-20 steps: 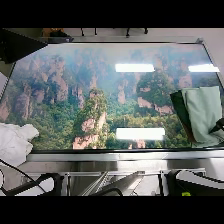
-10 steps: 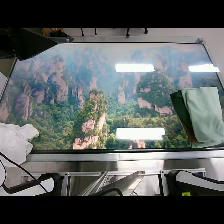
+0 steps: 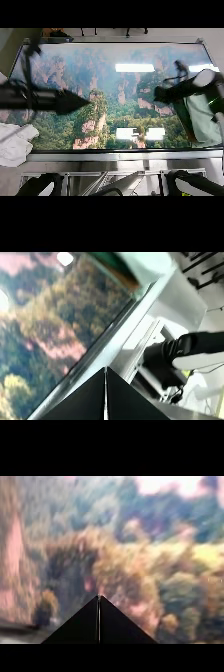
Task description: Fold the shirts.
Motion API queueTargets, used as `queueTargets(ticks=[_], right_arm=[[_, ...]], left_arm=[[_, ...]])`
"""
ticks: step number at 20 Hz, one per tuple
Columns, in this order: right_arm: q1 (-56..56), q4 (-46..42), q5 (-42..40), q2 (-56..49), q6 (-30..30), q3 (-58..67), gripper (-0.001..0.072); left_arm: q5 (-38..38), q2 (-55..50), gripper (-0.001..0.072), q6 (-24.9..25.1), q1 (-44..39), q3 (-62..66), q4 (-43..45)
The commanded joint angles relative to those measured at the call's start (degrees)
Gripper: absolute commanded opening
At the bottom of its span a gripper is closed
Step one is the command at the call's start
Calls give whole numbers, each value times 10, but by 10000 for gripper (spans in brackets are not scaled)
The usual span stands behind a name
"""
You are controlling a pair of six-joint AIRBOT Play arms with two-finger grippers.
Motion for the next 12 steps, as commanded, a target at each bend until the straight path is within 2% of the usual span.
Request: queueTargets(ticks=[1,3,12], right_arm=[[118,4,-92,19,-5,-132,14],[134,5,-82,12,-4,-150,15],[136,4,-66,-21,-5,-151,15]], left_arm=[[116,95,13,-28,-78,-203,61],[146,121,13,-48,-89,-249,61],[185,197,14,-51,-89,-309,61]])
